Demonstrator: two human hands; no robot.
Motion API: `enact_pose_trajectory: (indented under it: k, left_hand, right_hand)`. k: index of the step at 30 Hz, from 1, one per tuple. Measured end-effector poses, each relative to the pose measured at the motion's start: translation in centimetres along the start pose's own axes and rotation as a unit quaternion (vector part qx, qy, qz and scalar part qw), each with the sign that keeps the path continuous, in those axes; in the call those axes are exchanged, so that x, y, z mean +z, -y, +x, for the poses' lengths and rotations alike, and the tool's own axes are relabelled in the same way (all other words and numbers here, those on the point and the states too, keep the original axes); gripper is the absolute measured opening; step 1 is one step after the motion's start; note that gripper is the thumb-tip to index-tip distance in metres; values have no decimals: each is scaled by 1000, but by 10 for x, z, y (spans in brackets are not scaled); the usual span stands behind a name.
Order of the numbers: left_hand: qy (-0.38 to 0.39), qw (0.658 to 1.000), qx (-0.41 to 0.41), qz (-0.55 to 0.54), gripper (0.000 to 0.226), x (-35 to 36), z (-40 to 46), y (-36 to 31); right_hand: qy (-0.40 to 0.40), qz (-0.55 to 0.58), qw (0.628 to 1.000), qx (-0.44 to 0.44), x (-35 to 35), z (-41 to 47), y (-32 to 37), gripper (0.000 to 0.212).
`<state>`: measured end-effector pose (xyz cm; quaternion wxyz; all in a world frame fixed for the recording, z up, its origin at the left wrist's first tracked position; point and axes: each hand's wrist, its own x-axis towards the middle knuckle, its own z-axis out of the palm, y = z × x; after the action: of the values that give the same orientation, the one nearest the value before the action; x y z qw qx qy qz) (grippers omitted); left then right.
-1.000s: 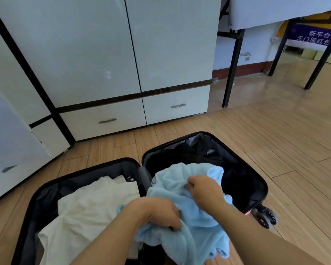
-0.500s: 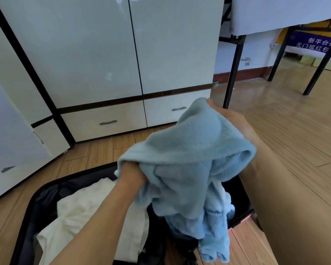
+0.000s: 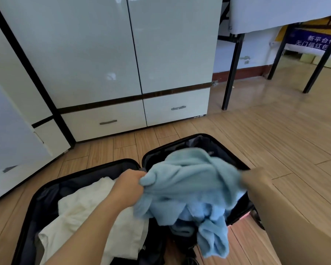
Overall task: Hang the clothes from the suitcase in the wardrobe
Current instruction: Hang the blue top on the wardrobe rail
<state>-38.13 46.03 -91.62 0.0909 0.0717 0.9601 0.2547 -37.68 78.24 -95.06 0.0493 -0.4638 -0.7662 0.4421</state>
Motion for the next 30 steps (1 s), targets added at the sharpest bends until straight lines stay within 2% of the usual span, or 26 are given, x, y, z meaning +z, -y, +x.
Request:
enact_pose_trajectory:
  k: [2,4,5,7,8,10,12,13,14,16,18,20,21,22,23,26,28,30]
  left_hand:
    - [64,994,45,81,30,3,-4,-2]
    - [142,978,67,141,27,16,-7,-12]
    - [192,967,70,153,30,24,-8,-21]
    - [286,936,99,177,33,35,-12,-41]
    - [328,921,109,180,27,38,-14,-49]
    - [398,897,101,162,8,40,-16,-62]
    - [447,878,85,151,31,36,-18,-67]
    - [462,870,67,160,37,35,-18,-66]
    - [461,870,52,167,40,34,-19,-64]
    - [426,886,9,184,52,37,-22,-58]
    - [327,924,-40,196,69,42,-25,-50]
    - [194,956,-80,204,73,46,-18,-41]
    - [137,970,-86,182,71,45,-13,-38]
    - [101,980,-86,149,72,45,-9,-38]
    - [87,987,-75,115,77,42,-6,-40]
    - [38,997,-26,66,82,39,-5,-55]
    - [-80,997,-2,-14,72,33,-3,-61]
    - [-195,975,33,-102,59,11,2,-64]
  right_hand:
    - [-48,-114,992,-29,0,-13,0,50]
    - [-95,-54,977,-182,7,-32,16,42]
    - [-62,1,963,-263,6,-54,34,35]
    - [105,40,923,-369,18,-86,63,24]
    - [197,4,896,-398,31,-96,67,23]
    - [317,-206,825,-420,54,-115,60,30]
    - [300,-403,763,-407,70,-109,35,37]
    - [274,-461,744,-398,74,-103,19,42]
    - [249,-488,741,-387,74,-96,5,47]
    - [197,-486,766,-371,71,-84,-7,38]
    - [159,-395,835,-349,66,-78,3,25]
    - [186,-200,933,-236,60,-73,28,27]
    - [232,-74,959,-144,56,-72,43,32]
    - [263,53,961,-61,51,-74,56,36]
    - [289,144,946,-3,43,-79,68,36]
    - [367,328,868,72,12,-105,100,24]
    - [387,428,813,78,-8,-114,115,26]
    - [390,542,744,34,-28,-114,128,34]
